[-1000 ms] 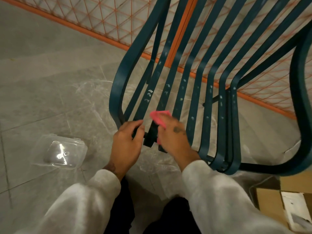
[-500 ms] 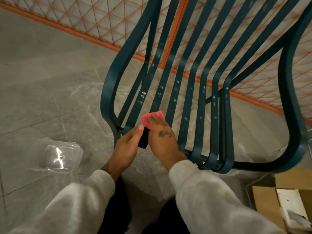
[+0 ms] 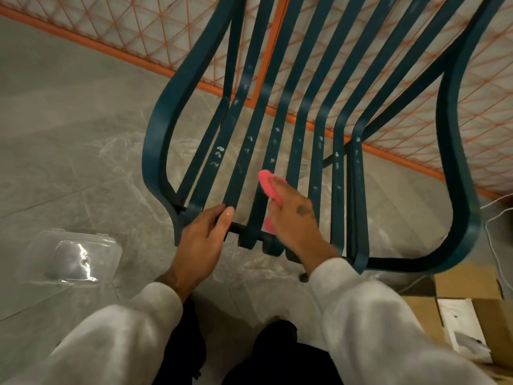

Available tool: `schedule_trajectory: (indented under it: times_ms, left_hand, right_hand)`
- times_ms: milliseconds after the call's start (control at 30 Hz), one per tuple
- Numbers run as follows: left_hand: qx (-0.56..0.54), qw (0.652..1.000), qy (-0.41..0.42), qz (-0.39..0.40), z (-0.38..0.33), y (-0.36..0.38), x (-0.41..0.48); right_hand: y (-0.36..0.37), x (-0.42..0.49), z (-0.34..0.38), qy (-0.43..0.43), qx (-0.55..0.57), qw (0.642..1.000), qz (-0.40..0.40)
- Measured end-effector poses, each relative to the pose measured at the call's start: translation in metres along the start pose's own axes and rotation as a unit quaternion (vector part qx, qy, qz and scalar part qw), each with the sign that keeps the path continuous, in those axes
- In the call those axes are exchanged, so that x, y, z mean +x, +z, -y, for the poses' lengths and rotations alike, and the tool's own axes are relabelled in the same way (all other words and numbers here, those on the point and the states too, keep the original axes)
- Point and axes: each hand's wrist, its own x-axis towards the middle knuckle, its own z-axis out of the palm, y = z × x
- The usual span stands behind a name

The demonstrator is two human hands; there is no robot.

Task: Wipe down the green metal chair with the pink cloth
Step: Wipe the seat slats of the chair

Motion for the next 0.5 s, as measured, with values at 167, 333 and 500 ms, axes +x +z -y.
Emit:
schedule_trajectory:
  times_ms: [167, 333, 500]
  left_hand:
    - [0.201, 0.970, 0.133, 0.016, 0.012, 0.012, -0.002]
    - [0.212, 0.958, 0.164, 0.101, 0.016, 0.025, -0.004]
    - [0.152, 0.977, 0.097, 0.111, 0.008, 0.025, -0.009]
  right_hand:
    - [0.047, -0.027, -0.026, -0.090, -0.118, 0.989, -0.006]
    - [0.052, -0.065, -0.030, -0.163, -0.153, 0.975, -0.016]
    - [-0.009, -0.038, -0.011, -0.025, 0.024, 0.999, 0.005]
